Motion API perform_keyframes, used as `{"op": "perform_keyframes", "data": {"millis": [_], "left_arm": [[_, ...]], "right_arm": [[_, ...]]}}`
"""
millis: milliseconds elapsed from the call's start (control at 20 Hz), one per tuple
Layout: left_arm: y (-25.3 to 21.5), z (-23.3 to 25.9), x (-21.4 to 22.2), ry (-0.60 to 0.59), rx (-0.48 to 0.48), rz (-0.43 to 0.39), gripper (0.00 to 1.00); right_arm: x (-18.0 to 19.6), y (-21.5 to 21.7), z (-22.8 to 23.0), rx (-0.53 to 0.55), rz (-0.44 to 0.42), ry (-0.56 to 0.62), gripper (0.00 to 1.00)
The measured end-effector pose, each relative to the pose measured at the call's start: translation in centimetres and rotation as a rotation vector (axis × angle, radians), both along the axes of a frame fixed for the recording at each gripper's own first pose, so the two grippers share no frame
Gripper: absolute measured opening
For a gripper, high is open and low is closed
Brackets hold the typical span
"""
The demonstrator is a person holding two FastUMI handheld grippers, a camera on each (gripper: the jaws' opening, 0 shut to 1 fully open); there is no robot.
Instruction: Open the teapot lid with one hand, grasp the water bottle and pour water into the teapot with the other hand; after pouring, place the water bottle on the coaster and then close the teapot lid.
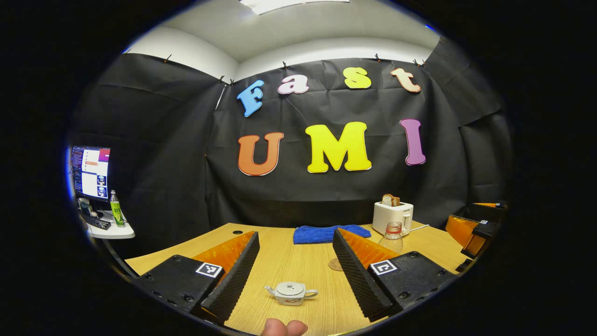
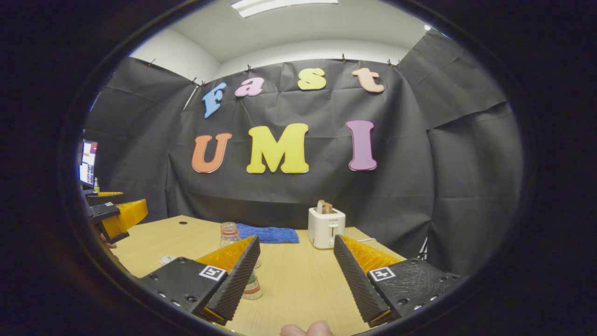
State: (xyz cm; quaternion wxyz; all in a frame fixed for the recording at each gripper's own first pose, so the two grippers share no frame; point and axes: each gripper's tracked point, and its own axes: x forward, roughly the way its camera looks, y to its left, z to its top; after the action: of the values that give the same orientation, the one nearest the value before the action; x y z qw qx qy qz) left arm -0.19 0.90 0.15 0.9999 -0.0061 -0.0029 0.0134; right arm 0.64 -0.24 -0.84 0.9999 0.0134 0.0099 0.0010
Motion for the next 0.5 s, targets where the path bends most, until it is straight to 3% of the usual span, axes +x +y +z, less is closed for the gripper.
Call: {"op": "perform_keyframes", "data": {"millis": [500], "left_arm": [[3.2, -6.2, 0.5, 0.102, -0.04, -0.021, 0.99]], "right_arm": [[1.1, 1.0, -2.7, -0.056, 0.056, 0.017, 0.97]]}}
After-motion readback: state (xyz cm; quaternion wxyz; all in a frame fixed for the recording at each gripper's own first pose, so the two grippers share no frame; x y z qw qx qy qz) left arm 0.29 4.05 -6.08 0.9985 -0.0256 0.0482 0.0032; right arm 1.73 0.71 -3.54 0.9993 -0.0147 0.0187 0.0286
